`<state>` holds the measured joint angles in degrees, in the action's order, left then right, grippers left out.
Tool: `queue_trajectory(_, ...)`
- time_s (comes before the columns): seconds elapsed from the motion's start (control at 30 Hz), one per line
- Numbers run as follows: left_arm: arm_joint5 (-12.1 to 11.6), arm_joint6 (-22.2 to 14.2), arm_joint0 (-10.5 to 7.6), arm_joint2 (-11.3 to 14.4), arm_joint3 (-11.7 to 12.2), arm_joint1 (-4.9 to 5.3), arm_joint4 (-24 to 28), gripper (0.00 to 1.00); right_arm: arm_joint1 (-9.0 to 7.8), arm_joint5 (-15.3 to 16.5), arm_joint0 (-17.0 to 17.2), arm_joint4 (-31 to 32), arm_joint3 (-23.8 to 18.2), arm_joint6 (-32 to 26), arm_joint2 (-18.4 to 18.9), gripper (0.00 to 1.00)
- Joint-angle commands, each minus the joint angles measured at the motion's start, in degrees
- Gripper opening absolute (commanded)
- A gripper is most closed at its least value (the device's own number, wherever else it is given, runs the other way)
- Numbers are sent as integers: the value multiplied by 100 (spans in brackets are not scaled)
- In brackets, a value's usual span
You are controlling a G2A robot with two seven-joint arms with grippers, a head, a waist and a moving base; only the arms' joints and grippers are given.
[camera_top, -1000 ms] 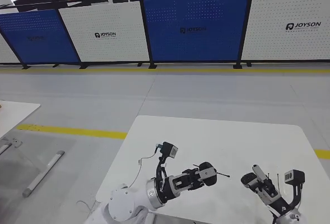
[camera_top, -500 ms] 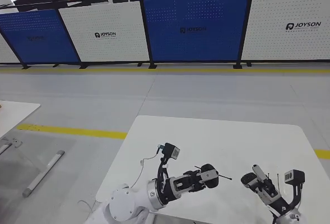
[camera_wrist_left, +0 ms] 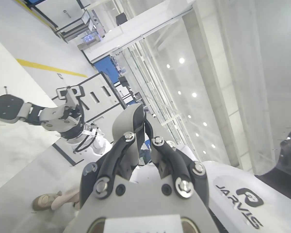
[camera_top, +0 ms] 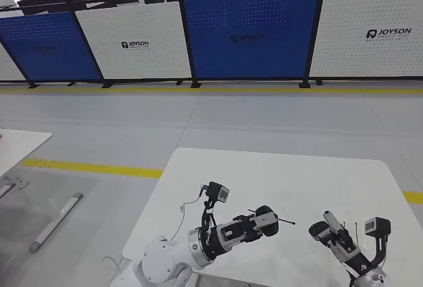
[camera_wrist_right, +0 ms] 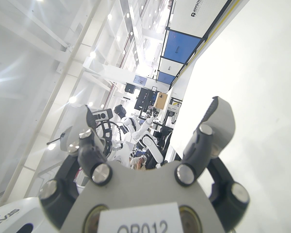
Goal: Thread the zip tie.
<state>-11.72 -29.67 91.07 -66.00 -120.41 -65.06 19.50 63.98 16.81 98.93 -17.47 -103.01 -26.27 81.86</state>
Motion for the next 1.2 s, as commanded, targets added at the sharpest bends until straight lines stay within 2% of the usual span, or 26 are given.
queue_trajectory(0.0, 97, -49, -52, 120, 170, -4, -101, 0, 0, 0, 0, 0, 0, 0, 0, 100)
queue_trajectory(0.1, 219, -99, -113, 327, 487, -13, -249, 0, 0, 0, 0, 0, 0, 0, 0, 100)
queue_trajectory(0.27, 242, -156, -188, 661, 1093, -45, -180, 0, 0, 0, 0, 0, 0, 0, 0, 100)
queue_trajectory(0.4, 320, -272, -250, 951, 1456, -65, -313, 0, 0, 0, 0, 0, 0, 0, 0, 100)
queue_trajectory(0.47, 305, -459, -275, 1058, 1495, -81, -4, 0, 0, 0, 0, 0, 0, 0, 0, 100)
queue_trajectory(0.73, 305, -459, -275, 1058, 1495, -81, -4, 0, 0, 0, 0, 0, 0, 0, 0, 100)
queue_trajectory(0.8, 311, -130, -307, 1086, 1504, -93, -243, 0, 0, 0, 0, 0, 0, 0, 0, 100)
queue_trajectory(1.0, 396, 894, -420, 1539, 1596, -192, -1066, 0, 0, 0, 0, 0, 0, 0, 0, 100)
queue_trajectory(1.07, 459, 1410, -441, 1678, 1644, -232, -1474, 0, 0, 0, 0, 0, 0, 0, 0, 100)
queue_trajectory(1.17, 463, 1437, -440, 1707, 1644, -238, -1475, 0, 0, 0, 0, 0, 0, 0, 0, 100)
